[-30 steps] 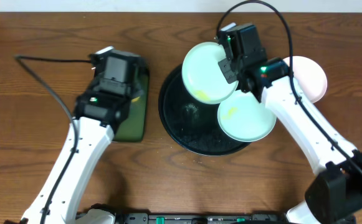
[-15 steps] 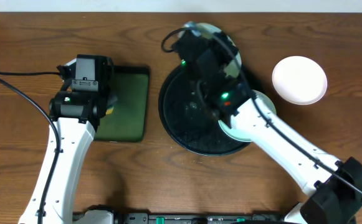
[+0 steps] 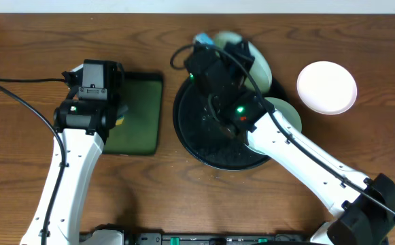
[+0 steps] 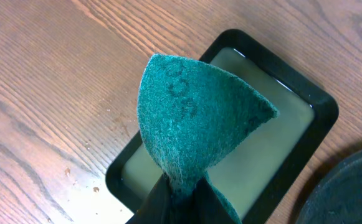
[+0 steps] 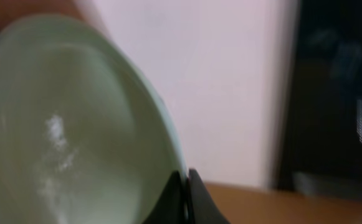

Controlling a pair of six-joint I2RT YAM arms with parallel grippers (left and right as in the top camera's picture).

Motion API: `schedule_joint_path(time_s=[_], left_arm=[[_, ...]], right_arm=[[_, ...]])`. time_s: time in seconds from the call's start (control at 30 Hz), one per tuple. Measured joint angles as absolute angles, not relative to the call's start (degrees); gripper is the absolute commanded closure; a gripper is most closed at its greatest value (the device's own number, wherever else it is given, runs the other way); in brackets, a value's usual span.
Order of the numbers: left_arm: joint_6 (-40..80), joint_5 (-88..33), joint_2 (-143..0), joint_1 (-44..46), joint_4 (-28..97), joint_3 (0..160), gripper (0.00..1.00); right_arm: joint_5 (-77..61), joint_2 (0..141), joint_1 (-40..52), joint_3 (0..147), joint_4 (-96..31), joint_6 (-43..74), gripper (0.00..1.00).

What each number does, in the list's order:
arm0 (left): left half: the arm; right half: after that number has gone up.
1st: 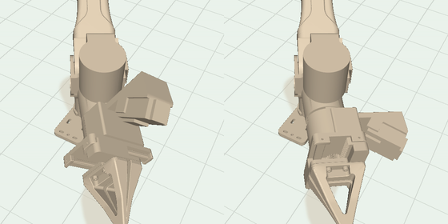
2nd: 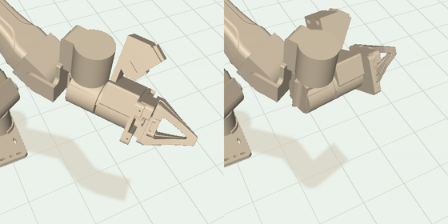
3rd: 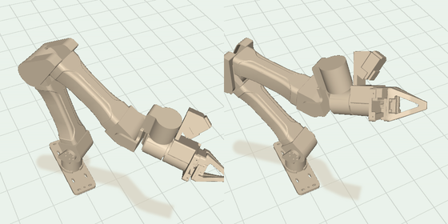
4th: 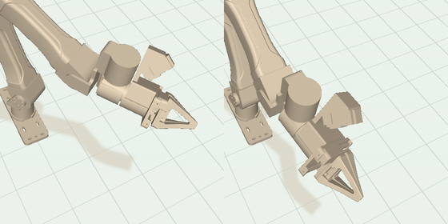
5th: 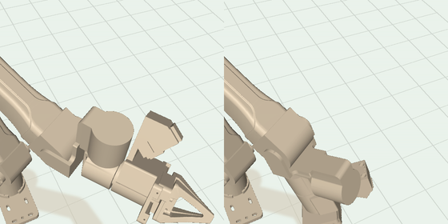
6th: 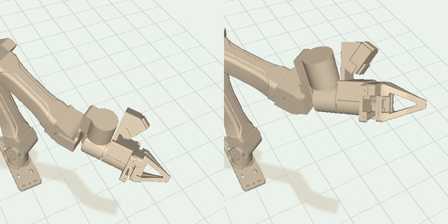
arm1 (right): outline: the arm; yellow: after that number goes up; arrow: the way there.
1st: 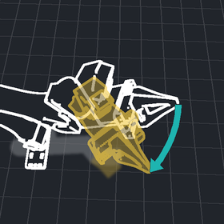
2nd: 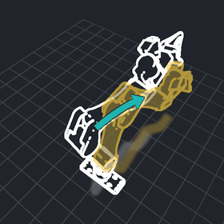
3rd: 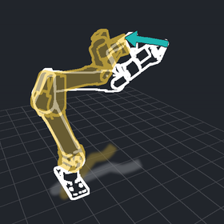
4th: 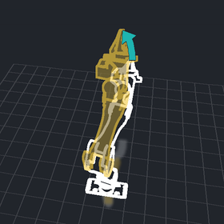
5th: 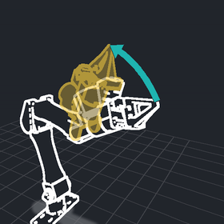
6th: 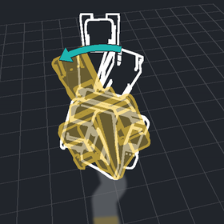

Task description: Clean dirty plates on tray and stack at the side

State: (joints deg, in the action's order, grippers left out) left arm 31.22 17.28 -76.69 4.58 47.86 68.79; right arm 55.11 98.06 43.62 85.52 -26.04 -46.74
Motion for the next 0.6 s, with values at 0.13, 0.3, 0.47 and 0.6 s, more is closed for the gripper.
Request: schedule_joint_path(time_s=[0.13,0.3,0.47,0.6], left_arm=[[31.22,17.30,-76.69,4.58,47.81,68.77,0.92],[31.22,17.30,-76.69,4.58,48.23,68.77,0.92],[31.22,17.30,-76.69,4.58,48.45,68.77,0.92],[31.22,17.30,-76.69,4.58,48.45,68.73,0.92]], right_arm=[[44.18,99.74,39.77,85.32,-36.38,-29.95,0.99],[32.40,102.04,29.98,85.21,-38.54,-11.86,0.99],[11.90,101.95,15.05,85.21,-38.26,-1.83,0.99],[-2.72,101.97,1.39,85.21,-39.92,2.44,0.99]])
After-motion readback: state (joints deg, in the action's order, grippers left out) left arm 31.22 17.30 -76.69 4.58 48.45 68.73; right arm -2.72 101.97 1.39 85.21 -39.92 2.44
